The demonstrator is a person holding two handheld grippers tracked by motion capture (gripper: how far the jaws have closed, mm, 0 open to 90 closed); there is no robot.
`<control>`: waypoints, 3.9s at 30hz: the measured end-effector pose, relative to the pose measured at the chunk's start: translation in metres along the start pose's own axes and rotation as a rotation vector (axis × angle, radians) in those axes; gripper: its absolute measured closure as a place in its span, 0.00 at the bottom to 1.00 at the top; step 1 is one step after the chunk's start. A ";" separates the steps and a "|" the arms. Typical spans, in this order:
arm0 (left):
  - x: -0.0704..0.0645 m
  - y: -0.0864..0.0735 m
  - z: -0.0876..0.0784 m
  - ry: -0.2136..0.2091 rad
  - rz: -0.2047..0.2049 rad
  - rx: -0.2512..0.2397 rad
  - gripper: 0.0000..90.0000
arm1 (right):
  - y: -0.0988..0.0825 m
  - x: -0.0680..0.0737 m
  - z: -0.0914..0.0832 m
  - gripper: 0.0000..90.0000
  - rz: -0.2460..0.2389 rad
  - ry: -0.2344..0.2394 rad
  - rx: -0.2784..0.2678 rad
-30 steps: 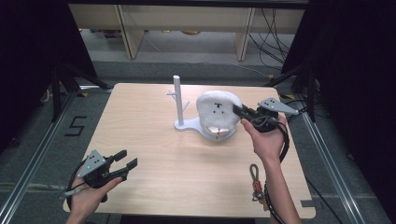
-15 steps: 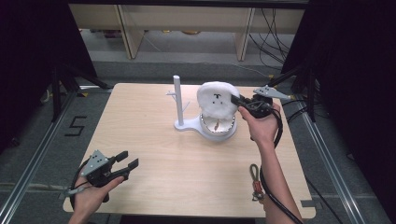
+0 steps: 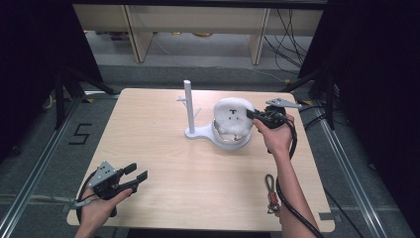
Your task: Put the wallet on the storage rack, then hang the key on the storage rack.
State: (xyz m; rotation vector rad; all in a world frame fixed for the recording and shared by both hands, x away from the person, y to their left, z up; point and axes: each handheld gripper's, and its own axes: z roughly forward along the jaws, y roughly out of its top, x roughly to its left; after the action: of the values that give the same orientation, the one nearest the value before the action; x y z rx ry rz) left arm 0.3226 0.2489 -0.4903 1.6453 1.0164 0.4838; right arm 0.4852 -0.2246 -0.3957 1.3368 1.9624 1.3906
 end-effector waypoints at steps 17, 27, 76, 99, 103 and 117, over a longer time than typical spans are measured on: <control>-0.001 -0.003 0.004 -0.011 0.004 0.012 0.47 | 0.002 -0.005 0.018 0.88 -0.106 -0.071 0.167; -0.003 -0.004 0.005 -0.012 0.002 0.015 0.46 | -0.001 0.001 0.024 0.83 -0.119 -0.130 0.165; -0.002 -0.004 0.005 0.034 -0.018 0.033 0.39 | -0.022 0.000 -0.017 0.42 -0.004 -0.134 0.157; -0.006 -0.002 0.006 0.027 -0.001 0.037 0.38 | -0.070 -0.021 -0.065 0.59 0.074 -0.179 0.484; -0.008 -0.004 0.005 0.009 0.004 0.043 0.38 | -0.082 -0.025 -0.074 0.60 0.123 -0.164 0.562; -0.013 -0.003 0.006 0.000 0.013 0.041 0.38 | -0.109 -0.017 -0.083 0.64 0.186 -0.166 0.750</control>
State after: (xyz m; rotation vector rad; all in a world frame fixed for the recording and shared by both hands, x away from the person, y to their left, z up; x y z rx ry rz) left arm 0.3189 0.2347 -0.4923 1.6890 1.0217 0.4744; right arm 0.3800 -0.2869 -0.4586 1.9091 2.3886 0.5631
